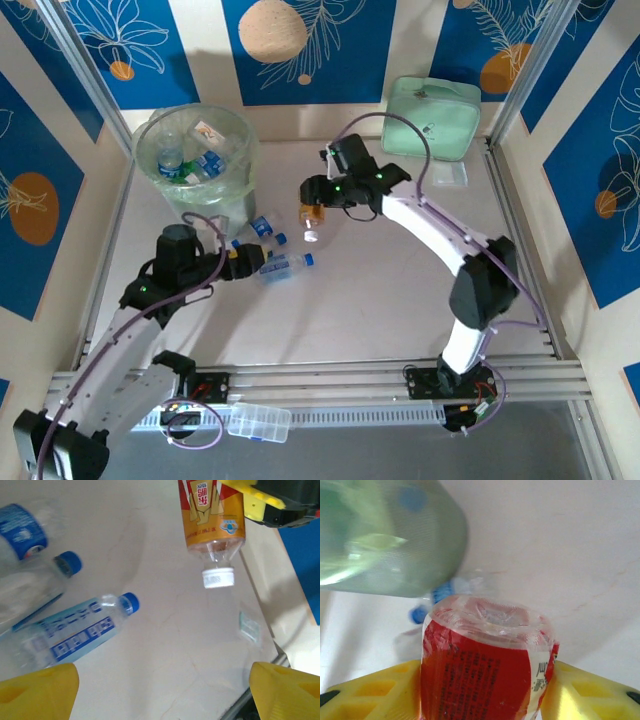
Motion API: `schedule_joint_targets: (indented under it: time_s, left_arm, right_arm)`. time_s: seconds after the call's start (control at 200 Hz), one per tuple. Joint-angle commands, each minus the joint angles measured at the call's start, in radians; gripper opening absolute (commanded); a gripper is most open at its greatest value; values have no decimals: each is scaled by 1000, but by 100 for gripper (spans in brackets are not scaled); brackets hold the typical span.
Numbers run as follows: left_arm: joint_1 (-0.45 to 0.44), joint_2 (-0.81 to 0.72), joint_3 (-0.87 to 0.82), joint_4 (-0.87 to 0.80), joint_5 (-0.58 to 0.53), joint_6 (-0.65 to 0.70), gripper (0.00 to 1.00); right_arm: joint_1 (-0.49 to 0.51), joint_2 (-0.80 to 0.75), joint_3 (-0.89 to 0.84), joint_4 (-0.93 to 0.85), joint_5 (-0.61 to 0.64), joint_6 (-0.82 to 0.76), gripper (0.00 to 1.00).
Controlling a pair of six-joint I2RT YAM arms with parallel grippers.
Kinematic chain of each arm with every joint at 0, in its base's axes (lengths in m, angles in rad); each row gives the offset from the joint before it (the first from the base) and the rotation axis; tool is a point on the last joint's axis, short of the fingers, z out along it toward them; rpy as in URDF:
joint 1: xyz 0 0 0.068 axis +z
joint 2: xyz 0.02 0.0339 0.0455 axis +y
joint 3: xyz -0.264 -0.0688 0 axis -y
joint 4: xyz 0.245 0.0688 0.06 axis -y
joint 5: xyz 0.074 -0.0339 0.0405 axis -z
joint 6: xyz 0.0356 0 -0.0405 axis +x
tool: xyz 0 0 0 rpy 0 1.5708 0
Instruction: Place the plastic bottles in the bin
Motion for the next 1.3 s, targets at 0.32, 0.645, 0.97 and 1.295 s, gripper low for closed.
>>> schedule_joint_targets:
  time_s: [0.32, 0.645, 0.97, 1.295]
  left_arm:
    - [-77, 386, 134, 806, 399, -217, 90]
    - [-84, 514, 231, 888, 501, -298, 89]
    - [-170, 535, 170, 1197, 476, -482, 84]
    - [-192, 534, 152, 1023, 383, -405, 76]
  right_arm:
    - [-125, -272, -463, 751, -529, 377, 55]
    - [-168, -361, -657, 1098, -626, 521, 55]
    - [-164, -364, -725, 1355, -629, 682, 55]
    - [-132, -405, -714, 1258, -600, 589, 54]
